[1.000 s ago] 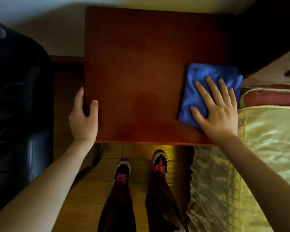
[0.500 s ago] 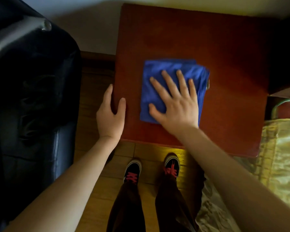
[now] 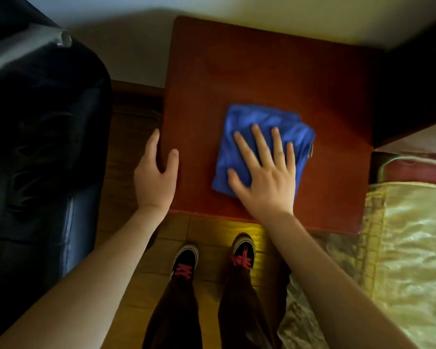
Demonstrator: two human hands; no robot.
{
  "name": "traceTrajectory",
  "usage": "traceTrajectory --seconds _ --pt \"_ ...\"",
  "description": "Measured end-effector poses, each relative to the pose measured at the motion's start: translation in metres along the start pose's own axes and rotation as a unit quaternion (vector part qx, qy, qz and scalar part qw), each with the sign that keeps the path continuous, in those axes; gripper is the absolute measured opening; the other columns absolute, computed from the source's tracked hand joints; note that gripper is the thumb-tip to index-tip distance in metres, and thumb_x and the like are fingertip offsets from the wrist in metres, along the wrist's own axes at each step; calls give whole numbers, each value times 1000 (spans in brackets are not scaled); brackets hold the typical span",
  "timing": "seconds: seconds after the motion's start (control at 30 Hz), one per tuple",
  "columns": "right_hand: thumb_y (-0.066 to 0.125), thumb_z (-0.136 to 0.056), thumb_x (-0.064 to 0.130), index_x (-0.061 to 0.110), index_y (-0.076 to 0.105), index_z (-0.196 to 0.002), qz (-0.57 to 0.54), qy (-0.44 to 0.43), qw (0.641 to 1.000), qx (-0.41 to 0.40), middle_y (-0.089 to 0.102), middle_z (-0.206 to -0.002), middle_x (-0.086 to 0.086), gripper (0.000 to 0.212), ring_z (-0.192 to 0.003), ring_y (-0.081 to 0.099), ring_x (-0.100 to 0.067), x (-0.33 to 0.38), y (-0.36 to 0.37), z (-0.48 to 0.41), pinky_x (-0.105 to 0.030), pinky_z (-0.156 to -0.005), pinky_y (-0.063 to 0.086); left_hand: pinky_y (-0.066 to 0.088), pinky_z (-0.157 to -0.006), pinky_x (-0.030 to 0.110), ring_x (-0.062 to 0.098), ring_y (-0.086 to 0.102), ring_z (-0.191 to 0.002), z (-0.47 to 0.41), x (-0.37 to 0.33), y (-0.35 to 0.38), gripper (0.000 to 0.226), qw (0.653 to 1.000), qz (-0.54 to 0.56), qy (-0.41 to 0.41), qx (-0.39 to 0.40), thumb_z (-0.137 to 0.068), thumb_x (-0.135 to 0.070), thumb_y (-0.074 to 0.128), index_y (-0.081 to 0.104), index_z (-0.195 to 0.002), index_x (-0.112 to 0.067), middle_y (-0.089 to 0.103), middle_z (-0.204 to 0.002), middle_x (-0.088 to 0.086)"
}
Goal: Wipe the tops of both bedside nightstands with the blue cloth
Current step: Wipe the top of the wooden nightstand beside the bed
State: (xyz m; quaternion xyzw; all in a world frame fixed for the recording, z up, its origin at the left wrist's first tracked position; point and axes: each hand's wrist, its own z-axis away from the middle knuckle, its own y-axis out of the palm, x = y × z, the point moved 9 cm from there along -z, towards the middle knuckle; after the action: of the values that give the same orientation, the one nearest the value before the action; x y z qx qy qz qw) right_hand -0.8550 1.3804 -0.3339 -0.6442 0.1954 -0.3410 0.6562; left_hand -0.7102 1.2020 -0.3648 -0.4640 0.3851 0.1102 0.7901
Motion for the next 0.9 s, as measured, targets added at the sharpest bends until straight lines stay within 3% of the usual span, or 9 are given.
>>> traceTrajectory --seconds 0.1,0.2,0.33,0.53,0.63,0.7,0.77,0.9 --pt "47 -87 58 37 30 -149 3 -19 999 34 25 -160 3 68 -149 14 -32 10 11 55 -55 -119 12 49 -102 41 17 50 -129 1 3 1 57 1000 19 -17 2 -95 -50 44 28 -148 -37 47 -147 -3" --pt "45 -88 59 39 27 -150 7 -62 996 60 22 -160 3 67 -150 11 -31 26 16 54 -56 -119 11 45 -105 37 16 49 -131 0 2 -2 57 1000 4 -13 -6 -95 -48 44 29 -148 -34 47 -147 -3" --pt "40 -88 61 41 25 -150 18 -136 989 49 23 -161 3 66 -150 13 -30 51 12 -26 -53 -120 10 40 -108 28 12 46 -134 -1 1 -4 55 1000 1 -5 -18 -96 -42 46 35 -148 -29 47 -148 -5" --pt "25 -86 66 45 19 -150 45 -130 990 28 17 -162 5 67 -150 8 -28 65 1 -174 -51 -120 5 36 -107 23 11 43 -136 -2 0 -3 54 1000 7 0 -23 -96 -38 50 36 -147 -27 45 -149 -5" --pt "23 -87 66 45 19 -150 40 -121 992 25 16 -162 5 67 -150 7 -27 64 -3 -186 -51 -120 5 32 -98 7 3 44 -130 -2 2 -3 54 1000 -2 -3 -26 -96 -37 50 37 -148 -27 47 -148 -5" --pt "27 -88 65 44 23 -149 24 -119 993 12 20 -161 6 65 -150 11 -27 47 -7 -169 -50 -120 6 33 -97 7 2 44 -128 -1 1 -3 53 1000 -3 0 -27 -96 -37 50 38 -147 -28 48 -147 -5" --pt "32 -89 63 44 27 -148 11 -99 995 0 25 -160 6 62 -149 15 -27 9 -12 -145 -49 -120 9 35 -103 18 11 45 -133 -1 1 -3 53 1000 -6 4 -24 -97 -37 50 37 -148 -27 47 -148 -3" --pt "37 -90 61 44 26 -149 9 -5 1000 -7 24 -160 4 62 -149 16 -29 -91 -26 -89 -50 -120 12 39 -106 30 18 45 -136 0 0 -1 54 1000 -17 14 -13 -98 -39 47 34 -149 -26 46 -149 -2"
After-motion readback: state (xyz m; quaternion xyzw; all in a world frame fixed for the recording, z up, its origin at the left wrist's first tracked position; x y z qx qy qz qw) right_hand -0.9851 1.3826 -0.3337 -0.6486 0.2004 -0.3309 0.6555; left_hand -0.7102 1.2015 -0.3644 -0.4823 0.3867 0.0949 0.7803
